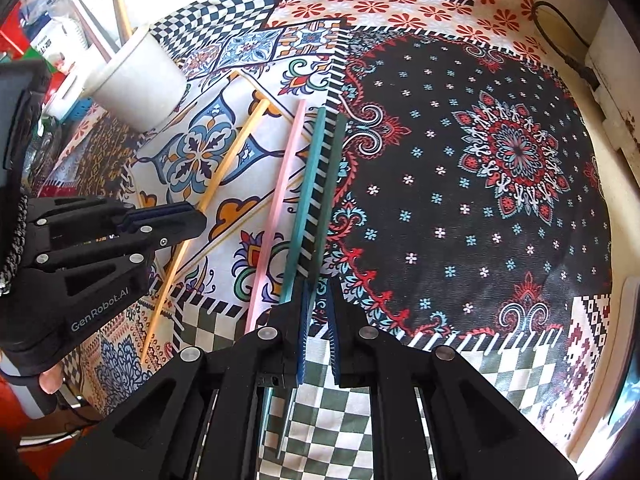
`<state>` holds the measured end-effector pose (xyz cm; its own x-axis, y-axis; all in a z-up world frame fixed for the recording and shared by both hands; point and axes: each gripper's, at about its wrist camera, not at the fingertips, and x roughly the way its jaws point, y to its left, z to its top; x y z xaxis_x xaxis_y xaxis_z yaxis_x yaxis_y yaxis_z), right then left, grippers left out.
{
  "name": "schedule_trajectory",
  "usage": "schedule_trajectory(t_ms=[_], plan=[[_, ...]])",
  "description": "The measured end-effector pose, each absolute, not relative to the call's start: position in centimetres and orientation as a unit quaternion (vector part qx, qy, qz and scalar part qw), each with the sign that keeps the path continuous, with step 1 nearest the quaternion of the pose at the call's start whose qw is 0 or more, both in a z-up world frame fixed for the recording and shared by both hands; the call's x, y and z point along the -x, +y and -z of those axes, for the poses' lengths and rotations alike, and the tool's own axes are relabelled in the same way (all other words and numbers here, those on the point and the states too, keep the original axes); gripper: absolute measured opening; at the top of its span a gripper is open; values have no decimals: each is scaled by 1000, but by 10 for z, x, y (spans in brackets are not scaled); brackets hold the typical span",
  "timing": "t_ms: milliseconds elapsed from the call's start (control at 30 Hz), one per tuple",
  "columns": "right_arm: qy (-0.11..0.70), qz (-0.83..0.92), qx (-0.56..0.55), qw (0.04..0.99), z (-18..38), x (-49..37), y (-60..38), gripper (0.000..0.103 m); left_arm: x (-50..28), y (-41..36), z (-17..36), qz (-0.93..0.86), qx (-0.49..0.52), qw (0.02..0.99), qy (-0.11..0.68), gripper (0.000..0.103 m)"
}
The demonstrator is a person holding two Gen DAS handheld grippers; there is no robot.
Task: Organize utensils
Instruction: 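Grasp a yellow chopstick with the left tool while the right tool grasps a green chopstick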
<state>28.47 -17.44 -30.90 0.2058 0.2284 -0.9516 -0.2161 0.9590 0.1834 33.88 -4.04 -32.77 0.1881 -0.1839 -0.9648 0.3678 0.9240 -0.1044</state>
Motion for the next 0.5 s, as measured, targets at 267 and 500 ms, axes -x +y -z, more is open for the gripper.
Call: schedule_trajectory(t_ms=[267, 500], plan=[[604, -134, 8, 786, 313, -289, -156, 4, -339, -45, 329, 189, -84, 766, 608, 16], [605, -128, 5, 786, 315, -296, -153, 4, -342, -60, 336, 178, -110, 763, 612, 69]])
